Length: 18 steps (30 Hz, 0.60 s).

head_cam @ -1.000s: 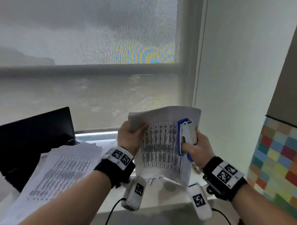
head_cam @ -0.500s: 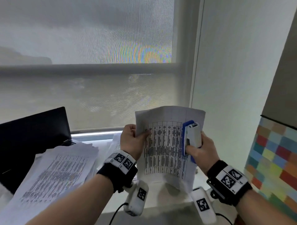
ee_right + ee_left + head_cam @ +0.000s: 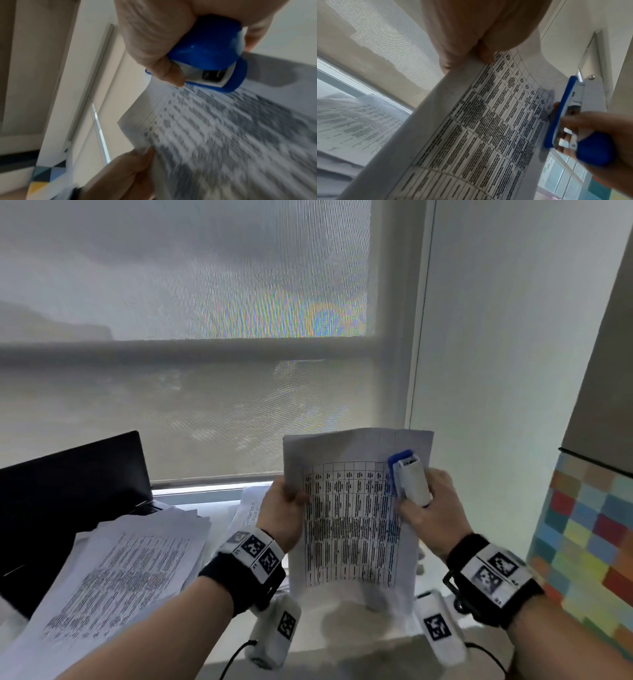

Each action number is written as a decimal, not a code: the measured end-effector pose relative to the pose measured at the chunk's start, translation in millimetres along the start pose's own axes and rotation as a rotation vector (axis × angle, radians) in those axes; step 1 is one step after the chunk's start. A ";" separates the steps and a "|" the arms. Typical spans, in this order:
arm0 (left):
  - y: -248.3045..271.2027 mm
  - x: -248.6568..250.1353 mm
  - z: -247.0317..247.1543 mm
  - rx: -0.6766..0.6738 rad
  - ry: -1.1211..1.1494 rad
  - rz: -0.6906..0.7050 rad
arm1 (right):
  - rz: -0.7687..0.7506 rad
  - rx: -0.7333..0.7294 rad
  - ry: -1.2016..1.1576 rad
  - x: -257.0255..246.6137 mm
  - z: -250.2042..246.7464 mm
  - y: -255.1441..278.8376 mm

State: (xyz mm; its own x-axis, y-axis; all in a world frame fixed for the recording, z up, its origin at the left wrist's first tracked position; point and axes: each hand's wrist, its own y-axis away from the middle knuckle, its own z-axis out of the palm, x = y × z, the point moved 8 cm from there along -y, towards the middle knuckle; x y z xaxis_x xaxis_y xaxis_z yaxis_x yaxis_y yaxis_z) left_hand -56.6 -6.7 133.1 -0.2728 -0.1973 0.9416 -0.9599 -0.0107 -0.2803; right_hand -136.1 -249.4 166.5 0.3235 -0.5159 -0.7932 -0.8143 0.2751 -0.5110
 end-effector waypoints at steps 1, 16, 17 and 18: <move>-0.5 -0.8 -0.3 -0.002 0.001 -0.001 | -0.018 0.072 0.089 -5.3 -9.8 -10.3; 15.4 14.9 16.6 -0.100 -0.054 0.117 | -0.349 0.037 -0.010 -123.2 26.9 -58.2; 16.6 17.6 15.6 -0.094 -0.051 0.125 | -0.360 0.026 -0.009 -129.1 33.3 -58.0; 17.4 20.7 14.0 -0.086 -0.046 0.131 | -0.367 0.022 -0.002 -133.5 39.1 -57.7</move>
State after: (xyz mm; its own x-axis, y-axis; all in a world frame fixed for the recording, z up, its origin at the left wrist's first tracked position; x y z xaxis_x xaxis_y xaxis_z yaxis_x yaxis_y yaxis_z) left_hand -78.0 -24.6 145.1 -0.3947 -0.2367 0.8878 -0.9188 0.1018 -0.3814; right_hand -113.5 -164.7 289.0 0.5931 -0.5821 -0.5562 -0.6334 0.0891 -0.7687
